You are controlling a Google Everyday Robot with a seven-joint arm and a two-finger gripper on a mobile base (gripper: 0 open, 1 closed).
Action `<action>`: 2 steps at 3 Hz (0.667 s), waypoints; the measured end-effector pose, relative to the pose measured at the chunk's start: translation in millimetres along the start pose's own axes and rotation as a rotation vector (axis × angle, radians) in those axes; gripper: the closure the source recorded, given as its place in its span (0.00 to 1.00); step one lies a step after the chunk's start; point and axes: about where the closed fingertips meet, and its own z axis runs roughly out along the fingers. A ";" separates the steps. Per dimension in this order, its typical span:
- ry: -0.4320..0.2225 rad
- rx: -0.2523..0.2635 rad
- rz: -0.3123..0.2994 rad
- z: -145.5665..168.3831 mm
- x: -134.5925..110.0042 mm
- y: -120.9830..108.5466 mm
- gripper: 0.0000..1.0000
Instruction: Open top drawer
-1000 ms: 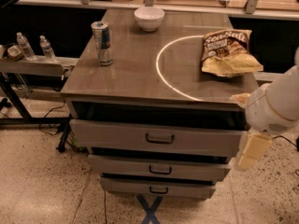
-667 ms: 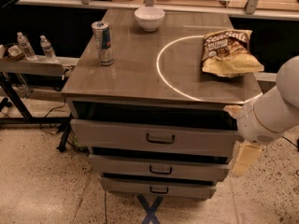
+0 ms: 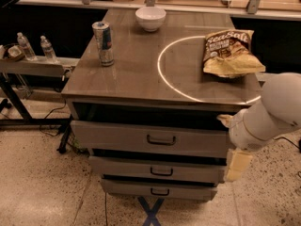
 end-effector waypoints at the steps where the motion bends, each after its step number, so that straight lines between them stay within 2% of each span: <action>1: 0.003 -0.013 -0.014 22.1 4.3 -5.2 0.00; 2: 0.004 -0.023 -0.013 44.5 7.4 -11.6 0.23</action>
Offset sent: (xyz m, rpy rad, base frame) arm 0.0311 0.0031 -0.0567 -0.0028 0.0188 0.0217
